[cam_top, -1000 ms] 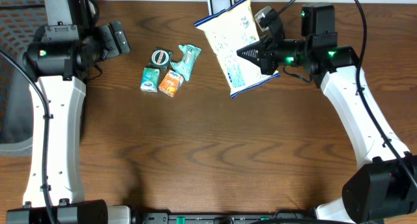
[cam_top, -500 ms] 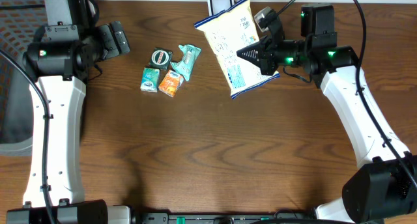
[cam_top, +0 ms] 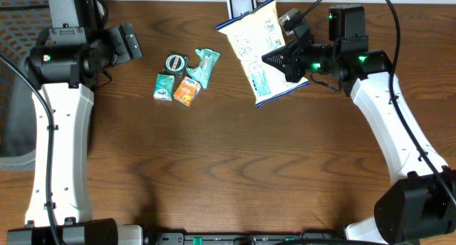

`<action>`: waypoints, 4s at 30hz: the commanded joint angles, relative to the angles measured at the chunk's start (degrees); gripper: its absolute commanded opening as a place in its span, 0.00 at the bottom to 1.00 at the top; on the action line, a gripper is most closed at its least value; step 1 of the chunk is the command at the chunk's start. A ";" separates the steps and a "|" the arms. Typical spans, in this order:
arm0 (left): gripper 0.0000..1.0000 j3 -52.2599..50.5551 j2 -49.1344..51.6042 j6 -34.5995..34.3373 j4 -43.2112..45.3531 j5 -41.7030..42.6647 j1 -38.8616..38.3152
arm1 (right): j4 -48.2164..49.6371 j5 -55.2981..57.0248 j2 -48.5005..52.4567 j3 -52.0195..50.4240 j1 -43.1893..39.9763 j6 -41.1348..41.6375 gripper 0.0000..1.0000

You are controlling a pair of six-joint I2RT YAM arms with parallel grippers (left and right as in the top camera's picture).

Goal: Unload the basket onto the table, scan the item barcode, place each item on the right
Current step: 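Lower the bag onto the table, flipped to its printed side, then open the right gripper and raise it off the bag, then regrasp the top edge of the bag with the right gripper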

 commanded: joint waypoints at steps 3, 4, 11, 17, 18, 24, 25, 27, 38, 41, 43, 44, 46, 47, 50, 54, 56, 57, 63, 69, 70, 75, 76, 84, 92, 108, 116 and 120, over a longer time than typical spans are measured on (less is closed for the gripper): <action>0.98 -0.24 0.33 -0.48 -0.15 -0.72 -0.02 | 0.04 5.57 -0.33 0.24 0.24 1.29 0.01; 0.97 -0.24 0.33 -0.48 -0.15 -0.72 -0.02 | -0.22 14.84 -0.02 0.24 0.35 4.90 0.01; 0.97 -0.24 0.33 -0.48 -0.15 -0.72 -0.02 | -2.12 50.73 1.64 0.24 2.40 8.02 0.01; 0.97 -0.24 0.33 -0.48 -0.15 -0.72 -0.02 | -2.12 74.27 7.80 0.22 3.61 5.92 0.01; 0.98 -0.24 0.33 -0.48 -0.13 -0.72 -0.02 | -2.16 78.12 9.14 0.24 3.63 5.81 0.01; 0.98 -0.24 0.33 -0.48 -0.15 -0.72 -0.02 | -2.73 101.24 19.02 0.24 3.69 5.88 0.01; 0.98 -0.24 0.33 -0.48 -0.13 -0.72 -0.02 | -3.06 100.85 20.02 0.24 3.78 5.88 0.01; 0.97 -0.24 0.33 -0.48 -0.13 -0.72 -0.02 | -4.11 99.25 21.88 0.24 4.22 5.92 0.01; 0.98 -0.24 0.33 -0.48 -0.13 -0.72 -0.02 | -10.49 70.34 20.35 2.27 12.33 15.32 0.95; 0.97 -0.24 0.33 -0.48 -0.13 -0.72 -0.02 | -13.09 68.48 18.10 5.66 13.33 17.27 0.99; 0.98 -0.24 0.33 -0.48 -0.15 -0.72 -0.02 | -14.43 68.46 16.79 8.11 12.85 17.25 0.99; 0.98 -0.24 0.33 -0.46 -0.13 -0.72 -0.02 | -14.84 68.37 16.00 9.53 12.07 17.25 0.98; 0.97 -0.24 0.33 -0.48 -0.15 -0.72 -0.02 | -14.45 68.04 15.06 10.84 10.27 17.25 0.81; 0.98 -0.24 0.33 -0.48 -0.13 -0.72 -0.02 | -13.94 67.73 14.84 11.15 9.20 17.22 0.68; 0.98 -0.24 0.33 -0.46 -0.15 -0.72 -0.02 | -12.13 62.71 15.58 11.15 4.48 17.22 0.33; 0.98 -0.24 0.33 -0.48 -0.15 -0.72 -0.02 | -10.19 48.81 19.19 10.40 -1.42 17.22 0.27; 0.98 -0.24 0.33 -0.48 -0.15 -0.72 -0.02 | -9.62 44.87 21.49 10.14 -2.99 17.25 0.26; 0.98 -0.24 0.33 -0.48 -0.15 -0.72 -0.02 | -9.40 43.47 22.73 10.12 -3.54 17.22 0.25; 0.98 -0.24 0.33 -0.48 -0.15 -0.72 -0.02 | -8.70 41.92 31.17 10.12 -4.37 17.20 0.33; 0.98 -0.24 0.33 -0.48 -0.15 -0.72 -0.02 | -11.93 43.52 29.44 11.69 -4.39 17.20 0.44; 0.98 -0.24 0.33 -0.48 -0.13 -0.72 -0.02 | -13.18 44.57 28.52 12.35 -4.42 17.22 0.46; 0.98 -0.24 0.33 -0.48 -0.15 -0.72 -0.02 | -24.22 46.86 21.35 14.67 -4.35 16.96 0.61; 0.98 -0.24 0.33 -0.46 -0.13 -0.72 -0.02 | -26.32 46.86 20.52 14.67 -4.37 16.96 0.59; 0.98 -0.24 0.33 -0.48 -0.15 -0.72 -0.02 | -36.54 46.84 20.15 10.01 -4.26 17.00 0.27; 0.98 -0.24 0.33 -0.48 -0.15 -0.72 -0.02 | -24.79 46.75 20.26 -2.43 -4.00 19.08 0.29; 0.98 -0.24 0.33 -0.48 -0.15 -0.72 -0.02 | -23.98 48.15 19.37 13.38 -10.08 17.59 0.84; 0.98 -0.24 0.33 -0.46 -0.15 -0.72 -0.02 | -22.08 30.86 23.43 13.11 -17.55 6.19 0.99; 0.98 -0.24 0.33 -0.48 -0.15 -0.72 -0.02 | -21.73 24.37 27.65 13.09 -19.37 5.95 0.98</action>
